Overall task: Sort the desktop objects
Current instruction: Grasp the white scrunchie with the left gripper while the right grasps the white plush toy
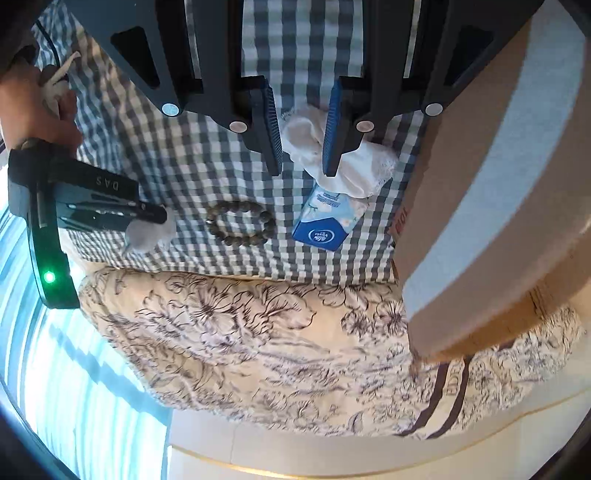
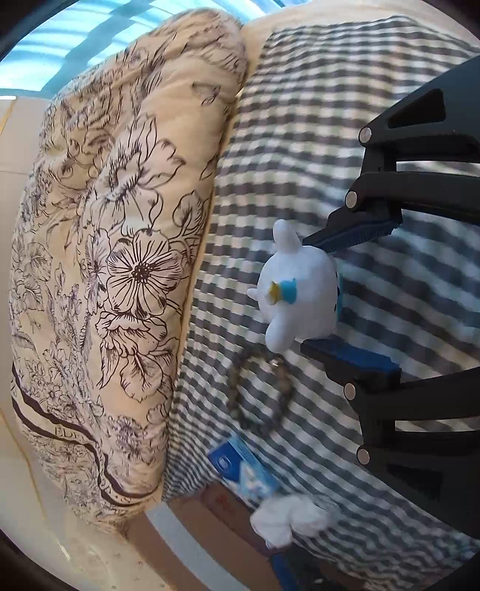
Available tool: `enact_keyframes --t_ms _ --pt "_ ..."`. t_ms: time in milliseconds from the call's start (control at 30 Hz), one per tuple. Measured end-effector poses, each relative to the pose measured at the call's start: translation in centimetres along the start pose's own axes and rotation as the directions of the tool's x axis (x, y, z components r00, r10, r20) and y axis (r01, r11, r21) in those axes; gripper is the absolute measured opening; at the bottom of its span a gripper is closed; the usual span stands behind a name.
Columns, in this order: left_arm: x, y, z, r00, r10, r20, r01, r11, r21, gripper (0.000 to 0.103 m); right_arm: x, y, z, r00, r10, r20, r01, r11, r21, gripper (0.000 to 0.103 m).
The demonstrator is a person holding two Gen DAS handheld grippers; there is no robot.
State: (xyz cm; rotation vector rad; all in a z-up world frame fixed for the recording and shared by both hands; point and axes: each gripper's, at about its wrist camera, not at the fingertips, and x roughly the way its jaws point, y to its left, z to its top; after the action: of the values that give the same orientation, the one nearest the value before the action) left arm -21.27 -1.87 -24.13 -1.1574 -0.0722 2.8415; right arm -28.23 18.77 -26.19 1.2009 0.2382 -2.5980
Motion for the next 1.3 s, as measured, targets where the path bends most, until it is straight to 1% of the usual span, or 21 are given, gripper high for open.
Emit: enact_keyframes --t_ms 133,300,400,500,633,700,767,833,867,900,933,1033,1067,1133,1200,1300 --pt "-2.7 -0.6 -0.1 1.0 -0.017 0.02 0.017 1.0 0.007 0.023 -3.3 0.5 -1.6 0.998 0.045 0.043 -0.048 0.996 0.072 0.048" --pt "-6.4 -1.2 -0.9 0.998 -0.038 0.052 0.036 0.999 0.031 0.023 -9.3 1.3 -4.1 0.991 0.078 0.113 -0.092 0.988 0.127 0.048" --pt "-8.8 -1.3 -1.5 0.996 -0.046 0.073 0.044 0.998 0.034 0.023 -12.5 2.2 -5.1 0.985 0.088 0.151 -0.109 0.985 0.136 0.048" --pt "-10.4 -1.3 -2.0 0.996 -0.044 0.084 0.042 0.999 0.034 0.023 -14.5 3.3 -5.5 0.983 0.075 0.168 -0.095 0.989 0.116 0.048" --pt "-10.1 -0.8 -2.7 0.997 -0.021 0.072 0.02 1.0 0.018 0.023 -16.7 3.7 -6.3 0.975 0.105 0.194 -0.133 0.982 0.136 0.048" --pt "-8.8 -0.6 -2.9 0.999 -0.014 0.047 0.013 1.0 0.017 0.023 -17.8 4.0 -6.5 0.972 0.107 0.209 -0.136 0.982 0.13 0.048" --pt "-7.1 -0.5 -3.1 1.0 0.009 0.022 -0.01 1.0 0.023 0.025 -18.4 4.0 -6.4 0.969 0.111 0.221 -0.141 0.982 0.127 0.048" --pt "-5.2 -0.3 -3.1 1.0 0.022 0.014 -0.022 1.0 0.018 0.03 -18.9 3.8 -6.1 0.966 0.115 0.23 -0.146 0.982 0.123 0.048" --pt "-4.5 -0.3 -3.1 0.999 0.031 0.013 -0.031 0.999 0.017 0.042 -19.1 3.6 -6.0 0.966 0.116 0.233 -0.147 0.982 0.121 0.048" --pt "-3.8 -0.3 -3.0 0.999 0.037 0.01 -0.037 0.999 0.014 0.062 -19.3 3.4 -5.8 0.964 0.116 0.238 -0.148 0.981 0.122 0.048" --pt "-3.0 -0.2 -3.0 0.999 0.043 0.009 -0.043 0.999 0.012 0.068 -19.3 3.2 -5.7 0.964 0.117 0.24 -0.15 0.981 0.123 0.048" --pt "-1.3 -0.2 -2.8 0.997 0.077 0.006 -0.077 0.997 0.013 0.073 -19.4 2.5 -5.3 0.961 0.125 0.247 -0.161 0.978 0.132 0.048" --pt "-0.6 -0.2 -2.6 0.995 0.099 -0.001 -0.099 0.995 0.009 0.08 -19.4 2.4 -5.2 0.961 0.125 0.249 -0.162 0.978 0.134 0.048" --pt "0.5 0.1 -2.4 0.992 0.122 -0.004 -0.122 0.992 -0.008 0.091 -19.3 2.2 -4.9 0.959 0.128 0.252 -0.165 0.977 0.134 0.048" --pt "2.1 -0.1 -2.0 0.993 0.117 -0.024 -0.117 0.993 -0.006 0.092 -19.2 2.1 -4.5 0.958 0.129 0.256 -0.166 0.977 0.131 0.048" --pt "4.7 -0.3 -1.4 0.989 0.123 -0.088 -0.122 0.992 0.007 0.092 -19.3 2.4 -4.1 0.955 0.137 0.263 -0.174 0.977 0.123 0.048"
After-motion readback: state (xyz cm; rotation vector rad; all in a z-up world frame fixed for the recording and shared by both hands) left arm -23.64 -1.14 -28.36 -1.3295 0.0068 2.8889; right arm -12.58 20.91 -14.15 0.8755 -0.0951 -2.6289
